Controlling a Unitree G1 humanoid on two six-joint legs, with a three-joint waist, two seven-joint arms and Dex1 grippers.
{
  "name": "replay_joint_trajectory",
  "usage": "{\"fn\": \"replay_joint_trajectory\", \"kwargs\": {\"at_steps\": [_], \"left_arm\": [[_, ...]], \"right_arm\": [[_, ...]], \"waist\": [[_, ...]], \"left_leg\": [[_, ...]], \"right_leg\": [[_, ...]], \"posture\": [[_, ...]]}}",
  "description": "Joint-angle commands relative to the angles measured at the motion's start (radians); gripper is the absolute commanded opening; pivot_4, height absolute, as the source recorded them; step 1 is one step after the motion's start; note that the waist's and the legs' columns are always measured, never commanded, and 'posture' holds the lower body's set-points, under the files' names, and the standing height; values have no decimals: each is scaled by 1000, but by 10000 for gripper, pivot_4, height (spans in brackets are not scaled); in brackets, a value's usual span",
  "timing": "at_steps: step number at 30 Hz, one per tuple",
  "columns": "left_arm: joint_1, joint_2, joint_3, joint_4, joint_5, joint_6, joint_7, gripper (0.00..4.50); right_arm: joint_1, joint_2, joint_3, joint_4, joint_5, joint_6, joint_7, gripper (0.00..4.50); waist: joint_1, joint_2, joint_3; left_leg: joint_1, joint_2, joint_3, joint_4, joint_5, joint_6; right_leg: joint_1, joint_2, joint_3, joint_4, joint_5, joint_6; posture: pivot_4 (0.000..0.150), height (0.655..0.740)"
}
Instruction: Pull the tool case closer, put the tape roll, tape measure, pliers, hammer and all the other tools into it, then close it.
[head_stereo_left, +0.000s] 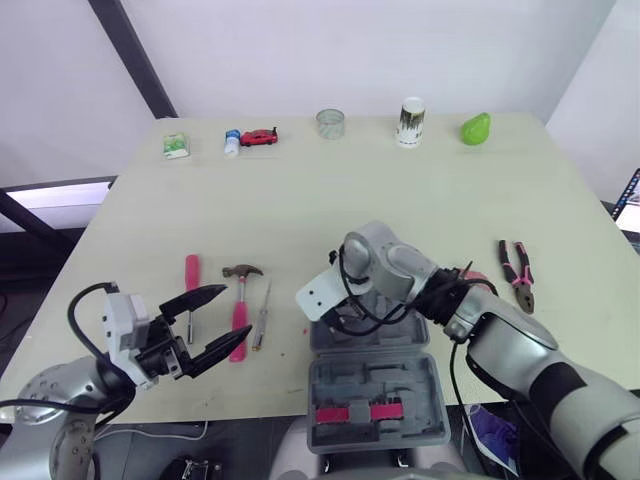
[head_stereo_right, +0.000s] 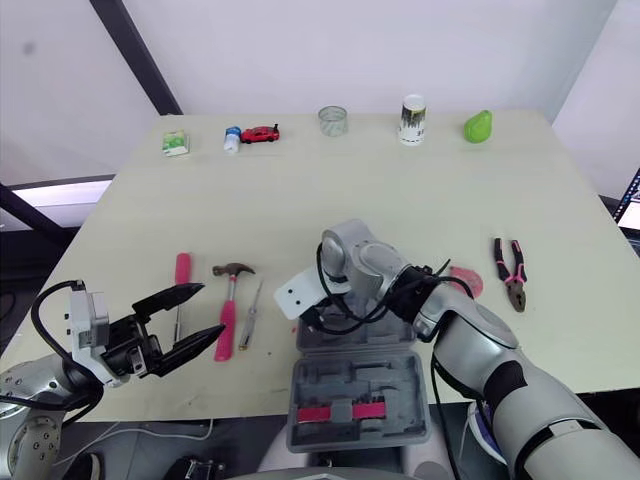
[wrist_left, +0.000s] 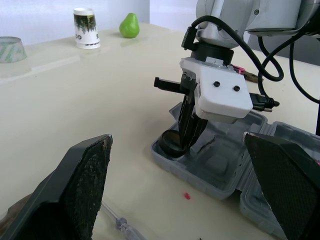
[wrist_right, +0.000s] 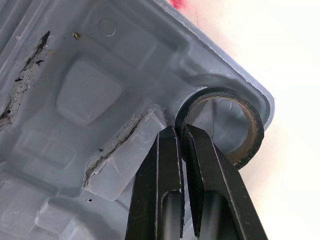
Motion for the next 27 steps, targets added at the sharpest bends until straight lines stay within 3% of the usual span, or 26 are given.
{"fn": "replay_joint_trajectory", "kwargs": {"at_steps": [1, 3, 5, 10, 27], "left_arm": [[0, 5, 4, 5, -9, -18, -12, 45000], [0, 2, 2, 7, -8, -19, -14, 45000], [-1, 0, 1, 9, -8, -21, -15, 45000], [-2, -3, -6, 16, -3, -24, -17, 45000], [-33, 11, -28, 52, 2, -32, -28, 45000]], "right_arm": [[1, 20, -4, -2, 4, -19, -16, 1022], [5, 15, 0, -3, 2, -23, -12, 1022], [8, 9, 1, -5, 3, -30, -8, 5343], [13, 2, -6, -29, 4, -30, -9, 26889], [21, -52, -38, -125, 53, -3, 42, 26889]], "waist": [[0, 0, 0], [0, 0, 0], [1, 0, 0], [3, 0, 0], [4, 0, 0]], "left_leg": [[0, 0, 0, 0, 0, 0], [0, 0, 0, 0, 0, 0], [0, 0, 0, 0, 0, 0], [0, 0, 0, 0, 0, 0], [0, 0, -1, 0, 0, 0]], "right_leg": [[0, 0, 0, 0, 0, 0], [0, 0, 0, 0, 0, 0], [0, 0, 0, 0, 0, 0], [0, 0, 0, -1, 0, 0], [0, -1, -1, -1, 0, 0]], "posture": [[1500, 7400], [1500, 7400], [1500, 7400], [1500, 7400], [1500, 7400]]}}
